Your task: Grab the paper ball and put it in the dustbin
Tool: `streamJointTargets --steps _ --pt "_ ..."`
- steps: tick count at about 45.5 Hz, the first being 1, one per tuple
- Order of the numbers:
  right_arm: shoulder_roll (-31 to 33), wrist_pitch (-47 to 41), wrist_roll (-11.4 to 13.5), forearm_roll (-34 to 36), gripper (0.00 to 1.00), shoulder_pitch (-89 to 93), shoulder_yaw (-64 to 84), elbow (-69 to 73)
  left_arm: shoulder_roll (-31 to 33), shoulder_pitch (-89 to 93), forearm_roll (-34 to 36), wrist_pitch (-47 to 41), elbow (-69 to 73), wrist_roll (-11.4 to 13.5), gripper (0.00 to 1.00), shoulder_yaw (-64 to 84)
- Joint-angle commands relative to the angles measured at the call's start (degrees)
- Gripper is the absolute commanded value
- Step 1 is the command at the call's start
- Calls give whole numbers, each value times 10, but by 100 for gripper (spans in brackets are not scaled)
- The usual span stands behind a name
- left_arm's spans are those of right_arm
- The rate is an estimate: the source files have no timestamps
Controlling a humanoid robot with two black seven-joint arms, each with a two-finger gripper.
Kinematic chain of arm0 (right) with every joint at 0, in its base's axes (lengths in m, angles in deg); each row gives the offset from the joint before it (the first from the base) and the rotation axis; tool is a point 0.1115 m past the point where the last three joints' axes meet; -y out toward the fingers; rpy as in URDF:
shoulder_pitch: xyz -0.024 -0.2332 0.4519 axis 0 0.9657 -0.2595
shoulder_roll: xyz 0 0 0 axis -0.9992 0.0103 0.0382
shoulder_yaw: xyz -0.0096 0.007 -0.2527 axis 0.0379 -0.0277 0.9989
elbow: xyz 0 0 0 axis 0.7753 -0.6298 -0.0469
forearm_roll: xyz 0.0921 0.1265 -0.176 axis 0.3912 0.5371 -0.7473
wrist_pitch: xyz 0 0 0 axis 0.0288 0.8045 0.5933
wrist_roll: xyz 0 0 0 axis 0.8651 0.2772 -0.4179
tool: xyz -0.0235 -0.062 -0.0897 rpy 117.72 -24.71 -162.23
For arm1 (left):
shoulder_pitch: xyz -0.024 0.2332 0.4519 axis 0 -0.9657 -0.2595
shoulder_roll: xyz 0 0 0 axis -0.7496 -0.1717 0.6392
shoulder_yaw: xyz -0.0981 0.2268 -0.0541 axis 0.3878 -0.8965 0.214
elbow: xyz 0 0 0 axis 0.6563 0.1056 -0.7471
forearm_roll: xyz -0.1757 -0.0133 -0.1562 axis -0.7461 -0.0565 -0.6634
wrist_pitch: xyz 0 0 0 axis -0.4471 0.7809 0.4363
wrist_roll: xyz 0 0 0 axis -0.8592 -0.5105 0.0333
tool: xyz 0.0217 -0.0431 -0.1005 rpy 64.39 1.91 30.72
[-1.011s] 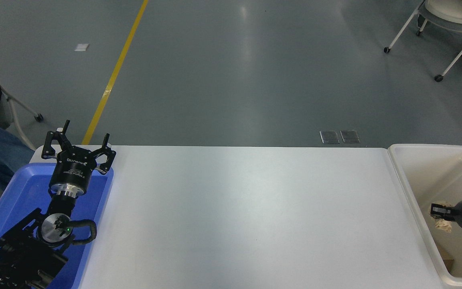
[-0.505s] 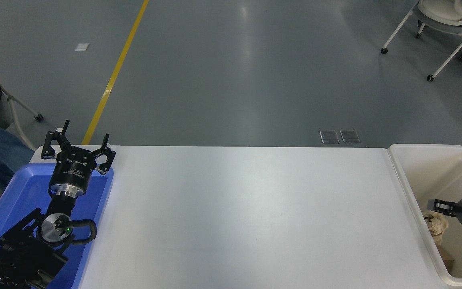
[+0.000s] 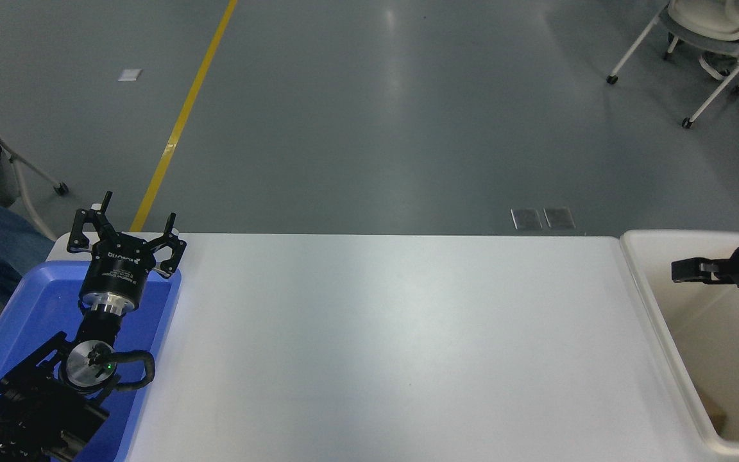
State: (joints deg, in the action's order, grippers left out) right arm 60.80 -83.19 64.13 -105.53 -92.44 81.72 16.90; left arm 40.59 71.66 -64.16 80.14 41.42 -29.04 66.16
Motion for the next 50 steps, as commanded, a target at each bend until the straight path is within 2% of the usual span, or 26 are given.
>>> streamJointTargets --steps 1,8,20,28,39,50 --pt "-52 -117 1 126 100 -234 122 168 0 -1 0 1 0 0 100 0" --pt "-119 -142 1 149 100 -272 124 179 0 -1 0 1 0 0 100 0" --pt "-197 -149 2 199 100 -339 130 226 0 -2 0 -1 0 1 100 0" --pt "-246 -149 44 278 100 -382 167 244 0 -2 -1 -2 0 1 100 0" --pt "-271 -149 60 342 100 -437 182 271 0 -2 -1 -3 0 1 100 1" --pt "-275 -149 61 350 100 -471 212 299 0 -2 -1 -3 0 2 100 1"
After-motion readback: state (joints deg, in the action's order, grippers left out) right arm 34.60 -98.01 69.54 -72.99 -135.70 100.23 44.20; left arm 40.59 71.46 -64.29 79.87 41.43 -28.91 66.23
